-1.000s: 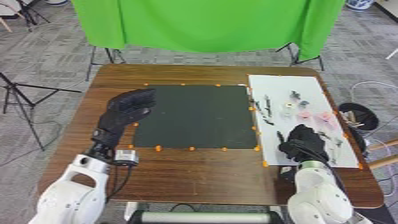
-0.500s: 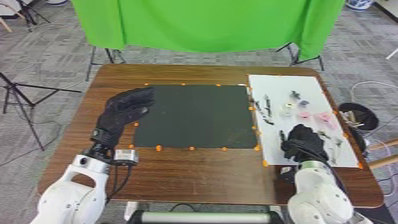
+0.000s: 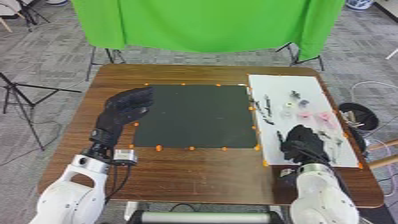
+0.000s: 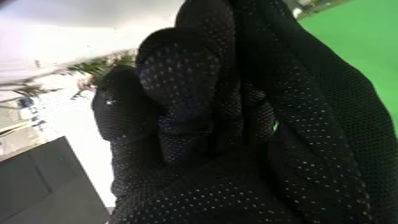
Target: Arrange flowers
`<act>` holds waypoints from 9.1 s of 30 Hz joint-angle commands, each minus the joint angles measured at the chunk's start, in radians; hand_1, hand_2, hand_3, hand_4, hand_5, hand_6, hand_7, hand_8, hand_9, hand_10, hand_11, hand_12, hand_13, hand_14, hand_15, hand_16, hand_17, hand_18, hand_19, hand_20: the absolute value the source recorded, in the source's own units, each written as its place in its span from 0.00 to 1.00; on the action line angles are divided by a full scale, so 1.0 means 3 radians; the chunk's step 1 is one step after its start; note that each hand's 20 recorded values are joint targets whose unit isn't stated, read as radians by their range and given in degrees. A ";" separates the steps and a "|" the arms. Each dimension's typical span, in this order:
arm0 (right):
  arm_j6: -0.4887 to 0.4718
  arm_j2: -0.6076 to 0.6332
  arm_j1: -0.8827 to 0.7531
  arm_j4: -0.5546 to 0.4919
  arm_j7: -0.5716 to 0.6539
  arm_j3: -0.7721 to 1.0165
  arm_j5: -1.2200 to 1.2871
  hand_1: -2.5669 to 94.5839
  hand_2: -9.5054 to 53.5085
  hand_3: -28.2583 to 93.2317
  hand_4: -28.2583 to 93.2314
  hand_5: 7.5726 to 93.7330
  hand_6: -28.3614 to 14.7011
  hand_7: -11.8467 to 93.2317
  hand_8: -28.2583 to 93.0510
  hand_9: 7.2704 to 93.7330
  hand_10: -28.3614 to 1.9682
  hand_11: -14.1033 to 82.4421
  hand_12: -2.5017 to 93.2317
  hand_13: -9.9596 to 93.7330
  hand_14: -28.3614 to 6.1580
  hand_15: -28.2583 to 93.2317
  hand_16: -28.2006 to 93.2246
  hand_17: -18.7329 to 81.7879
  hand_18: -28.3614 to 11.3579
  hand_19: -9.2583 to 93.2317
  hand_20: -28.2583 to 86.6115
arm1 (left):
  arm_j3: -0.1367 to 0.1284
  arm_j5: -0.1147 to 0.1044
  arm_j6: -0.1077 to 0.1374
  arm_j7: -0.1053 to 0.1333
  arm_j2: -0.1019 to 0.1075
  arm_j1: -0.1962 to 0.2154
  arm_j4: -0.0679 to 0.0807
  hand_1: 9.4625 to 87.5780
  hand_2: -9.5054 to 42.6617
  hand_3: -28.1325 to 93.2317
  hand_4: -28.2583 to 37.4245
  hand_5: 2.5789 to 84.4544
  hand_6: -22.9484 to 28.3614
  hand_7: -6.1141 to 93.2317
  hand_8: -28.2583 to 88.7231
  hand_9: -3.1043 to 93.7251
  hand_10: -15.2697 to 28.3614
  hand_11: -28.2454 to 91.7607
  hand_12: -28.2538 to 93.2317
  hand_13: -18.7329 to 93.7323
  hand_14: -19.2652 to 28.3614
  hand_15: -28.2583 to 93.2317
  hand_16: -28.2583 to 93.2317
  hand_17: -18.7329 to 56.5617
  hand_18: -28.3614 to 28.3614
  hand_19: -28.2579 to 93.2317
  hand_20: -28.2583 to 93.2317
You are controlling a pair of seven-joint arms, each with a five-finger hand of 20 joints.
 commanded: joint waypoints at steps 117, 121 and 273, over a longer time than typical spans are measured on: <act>0.1839 -0.1053 0.2867 0.1476 -0.0373 -0.2917 0.3554 0.64 0.00 0.78 0.24 0.74 0.60 0.44 0.30 0.90 0.53 0.27 0.51 0.98 0.73 0.49 0.51 0.91 0.57 0.67 0.66 | 0.0131 -0.0596 0.0738 0.0160 0.0658 -0.0160 0.0965 0.39 0.00 0.75 0.21 0.55 0.46 0.28 0.17 0.48 0.61 0.43 0.35 0.50 0.74 0.46 0.24 0.38 0.74 0.40 0.44; 0.1817 -0.1056 0.2866 0.1493 -0.0385 -0.2901 0.3534 0.64 0.00 0.78 0.24 0.73 0.60 0.43 0.30 0.90 0.54 0.27 0.51 0.98 0.73 0.49 0.52 0.90 0.56 0.67 0.66 | 0.0131 -0.0591 0.0731 0.0161 0.0649 -0.0153 0.0965 0.39 0.00 0.75 0.21 0.55 0.46 0.28 0.17 0.48 0.61 0.43 0.35 0.50 0.74 0.47 0.24 0.38 0.74 0.40 0.44; -0.0746 -0.0287 0.2846 0.0828 -0.0241 -0.2368 0.1358 0.68 0.00 0.67 0.14 0.90 0.53 0.27 0.36 1.00 0.54 0.47 0.21 1.00 0.75 0.68 0.36 0.96 0.59 0.86 0.56 | -0.0492 -0.0586 0.0727 0.0029 0.0725 0.0375 0.0678 0.39 0.00 0.75 0.22 0.55 0.46 0.28 0.17 0.47 0.61 0.42 0.35 0.50 0.74 0.46 0.24 0.38 0.74 0.39 0.43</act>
